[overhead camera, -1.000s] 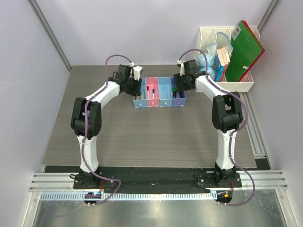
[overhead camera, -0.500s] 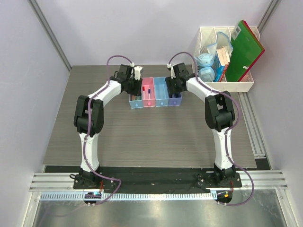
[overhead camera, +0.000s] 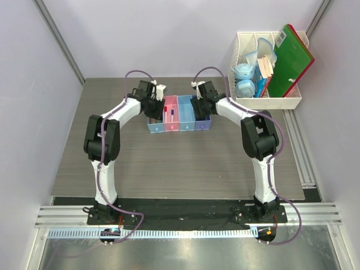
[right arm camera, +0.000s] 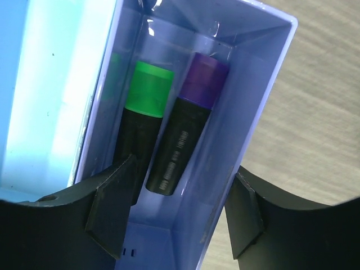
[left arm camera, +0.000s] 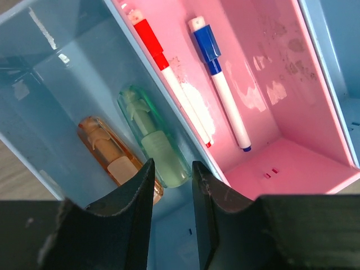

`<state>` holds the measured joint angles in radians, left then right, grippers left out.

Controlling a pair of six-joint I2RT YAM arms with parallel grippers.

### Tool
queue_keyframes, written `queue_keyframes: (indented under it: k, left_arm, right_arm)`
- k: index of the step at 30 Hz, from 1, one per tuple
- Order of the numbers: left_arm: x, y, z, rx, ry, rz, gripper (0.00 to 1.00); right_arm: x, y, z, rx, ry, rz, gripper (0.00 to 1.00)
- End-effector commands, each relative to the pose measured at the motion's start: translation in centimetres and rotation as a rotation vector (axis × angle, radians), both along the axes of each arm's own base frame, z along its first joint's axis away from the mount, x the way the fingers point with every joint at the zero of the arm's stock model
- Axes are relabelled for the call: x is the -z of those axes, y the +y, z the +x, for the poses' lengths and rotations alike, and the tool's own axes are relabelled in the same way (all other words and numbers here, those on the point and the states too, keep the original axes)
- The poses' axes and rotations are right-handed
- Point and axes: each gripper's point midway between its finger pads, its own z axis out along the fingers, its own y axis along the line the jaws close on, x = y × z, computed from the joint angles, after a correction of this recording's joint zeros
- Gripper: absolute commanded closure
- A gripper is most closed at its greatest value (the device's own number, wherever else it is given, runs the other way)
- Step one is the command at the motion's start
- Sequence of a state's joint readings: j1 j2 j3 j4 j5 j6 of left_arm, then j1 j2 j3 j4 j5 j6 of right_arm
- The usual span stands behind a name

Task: Sort the stationery into containers
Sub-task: Move the storage box to the center of the board.

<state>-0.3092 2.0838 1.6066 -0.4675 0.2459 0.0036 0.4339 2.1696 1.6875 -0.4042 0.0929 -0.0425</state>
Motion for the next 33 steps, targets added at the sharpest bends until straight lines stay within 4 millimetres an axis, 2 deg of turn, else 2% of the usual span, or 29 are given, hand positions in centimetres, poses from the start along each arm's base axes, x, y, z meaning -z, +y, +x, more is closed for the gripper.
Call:
queue_keyframes:
  k: [1, 2, 3, 5, 9, 15, 19, 23, 26, 29, 33]
  left_arm:
    - [-3.4, -1.1, -1.7, 0.088, -0.059, -0.036, 0.67]
    - [-3.1, -0.8, -2.1, 0.089, -0.05, -0.027, 0.67]
    - [-3.4, -0.7, -2.3, 0.092, -0.055, -0.022, 0.67]
    - [-3.0, -0.4, -3.0, 0.105, -0.045, -0.011, 0.67]
    - [-3.3, -0.2, -3.9, 0.121, -0.042, -0.01, 0.67]
    - [-3.7, -0.2, -5.0, 0.143, -0.025, -0.02, 0.67]
    - [-3.8, 0.0, -5.3, 0.136, -0.026, -0.012, 0.67]
    - [-5.6, 0.2, -4.5, 0.121, -0.088, -0.01, 0.67]
    - [-8.4, -0.2, -3.7, 0.116, -0.151, -0.033, 0.66]
    - [-10.6, -0.3, -3.1, 0.103, -0.194, -0.048, 0.66]
    - [-12.9, -0.3, -2.9, 0.092, -0.233, -0.06, 0.66]
  right_arm:
    - [-1.6, 4.4, -4.0, -0.12, 0.021, 0.069, 0.35]
    - [-1.7, 5.2, -4.8, -0.155, 0.033, 0.087, 0.35]
    - [-1.3, 5.1, -5.6, -0.165, 0.046, 0.079, 0.35]
    - [-1.8, 5.6, -6.9, -0.196, 0.044, 0.074, 0.35]
    - [-2.9, 6.2, -8.2, -0.223, 0.035, 0.081, 0.35]
    - [-3.8, 6.4, -8.7, -0.234, 0.016, 0.08, 0.35]
    - [-3.7, 6.3, -8.8, -0.237, 0.018, 0.065, 0.35]
    - [-3.8, 5.1, -8.4, -0.227, 0.013, -0.001, 0.34]
    - [-5.4, 4.7, -8.1, -0.226, -0.017, -0.024, 0.33]
    - [-7.5, 4.5, -7.9, -0.229, -0.051, -0.026, 0.32]
    - [-11.7, 4.6, -7.5, -0.226, -0.114, 0.001, 0.31]
